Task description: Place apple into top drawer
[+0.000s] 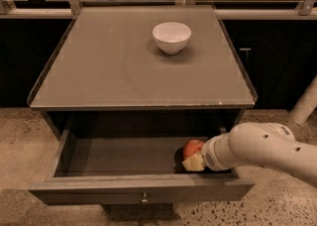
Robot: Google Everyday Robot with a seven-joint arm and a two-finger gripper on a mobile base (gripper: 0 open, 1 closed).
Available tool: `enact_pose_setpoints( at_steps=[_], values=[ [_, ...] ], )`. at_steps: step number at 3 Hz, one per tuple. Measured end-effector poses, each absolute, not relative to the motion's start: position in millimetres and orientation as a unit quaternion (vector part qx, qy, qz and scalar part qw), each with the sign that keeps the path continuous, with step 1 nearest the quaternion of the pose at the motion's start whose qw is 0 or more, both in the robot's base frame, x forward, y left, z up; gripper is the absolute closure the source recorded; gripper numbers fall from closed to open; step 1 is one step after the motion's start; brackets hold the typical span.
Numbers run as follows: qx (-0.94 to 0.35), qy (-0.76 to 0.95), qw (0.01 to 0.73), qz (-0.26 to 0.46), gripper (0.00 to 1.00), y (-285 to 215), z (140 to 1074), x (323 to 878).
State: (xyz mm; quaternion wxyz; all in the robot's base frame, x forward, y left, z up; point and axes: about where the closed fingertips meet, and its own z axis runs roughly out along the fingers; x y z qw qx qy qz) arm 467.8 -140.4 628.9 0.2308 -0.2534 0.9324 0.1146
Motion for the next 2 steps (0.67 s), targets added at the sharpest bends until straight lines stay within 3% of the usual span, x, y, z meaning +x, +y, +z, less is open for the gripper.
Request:
enact_pose_setpoints(
  at_steps=[2],
  values=[
    [-0.253, 0.932, 0.231, 0.115, 0.57, -140.4, 628.6, 467.8]
  ],
)
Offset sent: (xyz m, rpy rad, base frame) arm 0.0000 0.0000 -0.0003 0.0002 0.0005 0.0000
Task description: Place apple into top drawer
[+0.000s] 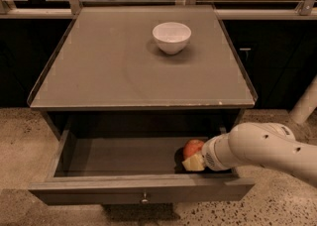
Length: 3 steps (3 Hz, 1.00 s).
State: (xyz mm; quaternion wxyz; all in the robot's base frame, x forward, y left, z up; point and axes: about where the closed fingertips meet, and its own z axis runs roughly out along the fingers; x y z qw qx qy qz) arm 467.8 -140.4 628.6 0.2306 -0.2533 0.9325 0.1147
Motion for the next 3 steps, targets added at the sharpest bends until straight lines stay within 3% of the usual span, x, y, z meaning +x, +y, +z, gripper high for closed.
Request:
enact_pose_setpoints(
  at_steps=[2, 3],
  values=[
    [-0.253, 0.932, 0.231, 0.115, 0.11, -140.3, 628.7, 467.8],
    [-0.253, 0.932, 0.231, 0.115, 0.0, -140.3, 628.7, 467.8]
  ],
)
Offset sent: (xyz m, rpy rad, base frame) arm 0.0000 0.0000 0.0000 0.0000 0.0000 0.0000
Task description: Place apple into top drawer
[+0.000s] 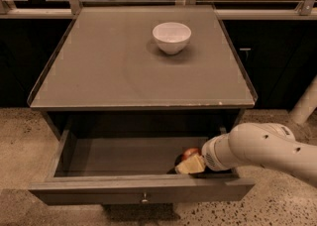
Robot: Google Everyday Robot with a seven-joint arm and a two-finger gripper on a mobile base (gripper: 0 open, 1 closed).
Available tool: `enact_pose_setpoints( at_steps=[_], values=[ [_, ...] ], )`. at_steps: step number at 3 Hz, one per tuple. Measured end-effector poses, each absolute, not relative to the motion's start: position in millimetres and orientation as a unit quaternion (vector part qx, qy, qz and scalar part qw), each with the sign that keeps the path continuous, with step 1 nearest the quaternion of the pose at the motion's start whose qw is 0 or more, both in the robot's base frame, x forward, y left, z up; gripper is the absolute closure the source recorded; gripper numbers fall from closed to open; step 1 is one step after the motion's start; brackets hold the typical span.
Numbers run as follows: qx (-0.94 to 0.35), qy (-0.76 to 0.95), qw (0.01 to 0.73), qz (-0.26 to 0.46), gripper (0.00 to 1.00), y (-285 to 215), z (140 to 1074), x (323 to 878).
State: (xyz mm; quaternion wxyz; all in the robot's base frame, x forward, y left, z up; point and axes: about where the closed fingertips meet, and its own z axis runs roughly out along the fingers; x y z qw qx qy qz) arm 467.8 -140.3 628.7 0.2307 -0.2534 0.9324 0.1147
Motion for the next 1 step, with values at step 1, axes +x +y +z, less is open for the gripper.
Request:
enact_pose_setpoints(
  at_steps=[1],
  values=[
    [-0.253, 0.932, 0.231, 0.115, 0.0, -140.3, 628.7, 467.8]
  ],
)
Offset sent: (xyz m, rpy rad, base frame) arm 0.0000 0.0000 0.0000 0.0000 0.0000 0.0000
